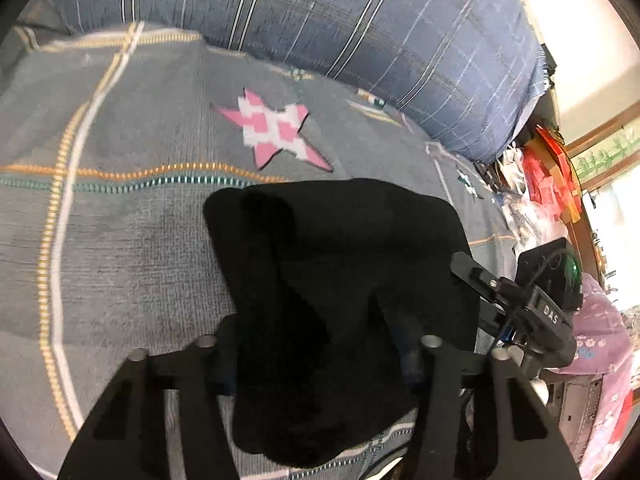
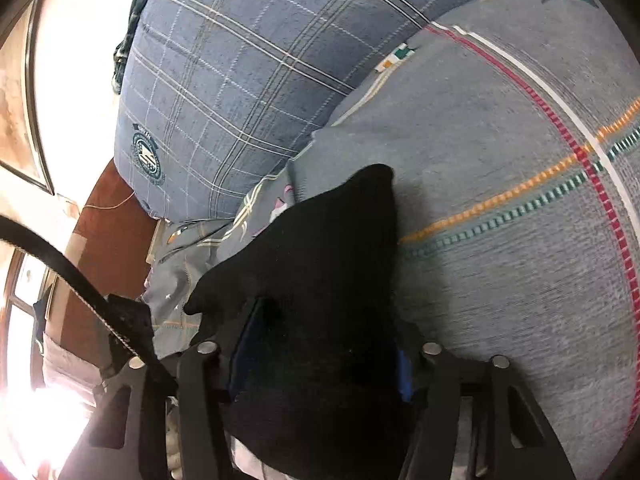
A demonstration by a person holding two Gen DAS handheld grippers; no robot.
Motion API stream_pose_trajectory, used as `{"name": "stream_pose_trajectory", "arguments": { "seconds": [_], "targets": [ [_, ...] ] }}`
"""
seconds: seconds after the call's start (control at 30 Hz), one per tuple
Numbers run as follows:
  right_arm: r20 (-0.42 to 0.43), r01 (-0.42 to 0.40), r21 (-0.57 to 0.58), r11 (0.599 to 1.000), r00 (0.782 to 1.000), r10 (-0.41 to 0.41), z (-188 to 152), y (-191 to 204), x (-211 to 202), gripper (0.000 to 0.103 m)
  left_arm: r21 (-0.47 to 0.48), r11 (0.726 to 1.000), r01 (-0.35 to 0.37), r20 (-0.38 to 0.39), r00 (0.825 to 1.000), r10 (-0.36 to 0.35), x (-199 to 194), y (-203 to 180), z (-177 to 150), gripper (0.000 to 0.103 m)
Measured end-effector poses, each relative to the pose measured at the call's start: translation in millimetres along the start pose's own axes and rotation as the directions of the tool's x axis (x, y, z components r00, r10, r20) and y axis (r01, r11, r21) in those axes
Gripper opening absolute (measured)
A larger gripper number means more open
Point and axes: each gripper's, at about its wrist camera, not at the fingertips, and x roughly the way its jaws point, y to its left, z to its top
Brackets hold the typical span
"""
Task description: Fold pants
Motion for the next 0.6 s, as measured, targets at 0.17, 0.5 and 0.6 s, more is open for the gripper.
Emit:
{"name": "stream_pose_trajectory", "arguments": {
  "seconds": [0.17,0.5,0.6],
  "targets": [
    [0.017,-0.041,0.001,0.999,0.999,0.041,-1,14,-13,0.037,-0.013,0.999,0.043,0.035,0.998,-0.043,-20,-3,-3,0.046],
    [0.081,-0.099,-0.086,0.991,0.991,0.106,10,69,-44,0.037,-0.015,0.993,0.113,0.158,0.981,-0.109,-65,-24,14,0.046],
    [0.082,-0.086,-0.118,0.989,0.992,0.096,23,84,-38,0.037,-0.015,0.996,0.09,0.178,0.98,-0.086,-67,-25,30,0.046]
  ]
}}
